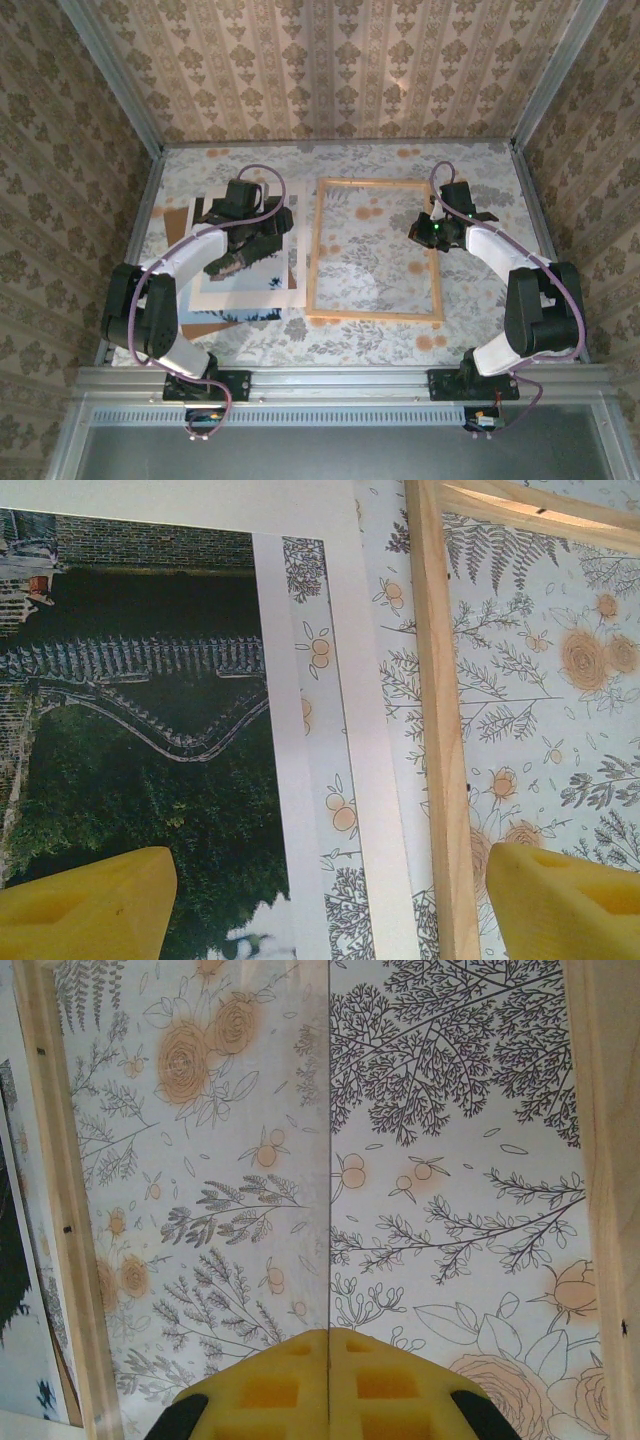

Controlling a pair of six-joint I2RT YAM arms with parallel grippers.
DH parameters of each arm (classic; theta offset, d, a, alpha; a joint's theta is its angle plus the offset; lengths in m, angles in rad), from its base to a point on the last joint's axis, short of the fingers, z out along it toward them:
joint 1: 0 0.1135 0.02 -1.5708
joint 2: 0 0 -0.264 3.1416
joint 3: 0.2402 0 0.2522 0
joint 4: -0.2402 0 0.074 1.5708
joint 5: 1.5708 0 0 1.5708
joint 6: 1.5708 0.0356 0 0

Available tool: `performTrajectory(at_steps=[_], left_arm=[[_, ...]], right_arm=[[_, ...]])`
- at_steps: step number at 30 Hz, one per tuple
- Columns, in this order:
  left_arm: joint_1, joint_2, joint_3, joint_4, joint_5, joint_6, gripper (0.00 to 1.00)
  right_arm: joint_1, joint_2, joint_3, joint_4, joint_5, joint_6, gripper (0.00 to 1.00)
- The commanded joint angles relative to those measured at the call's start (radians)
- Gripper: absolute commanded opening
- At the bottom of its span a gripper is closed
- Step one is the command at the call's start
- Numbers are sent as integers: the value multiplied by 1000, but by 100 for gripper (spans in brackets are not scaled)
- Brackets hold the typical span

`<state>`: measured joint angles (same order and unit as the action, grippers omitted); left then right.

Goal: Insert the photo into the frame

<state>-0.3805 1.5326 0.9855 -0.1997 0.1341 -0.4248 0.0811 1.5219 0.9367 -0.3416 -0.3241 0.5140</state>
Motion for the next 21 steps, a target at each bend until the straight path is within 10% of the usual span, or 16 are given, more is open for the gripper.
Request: performTrajectory(at_steps=[1,21], left_arm=[[-9,0,19,-40,-4,22,83],[-11,-2,20,-42,-4,24,83]], right_arm=[[-8,15,37,-18,20,-24,0],[-9,29,51,-19,23,-31,0]])
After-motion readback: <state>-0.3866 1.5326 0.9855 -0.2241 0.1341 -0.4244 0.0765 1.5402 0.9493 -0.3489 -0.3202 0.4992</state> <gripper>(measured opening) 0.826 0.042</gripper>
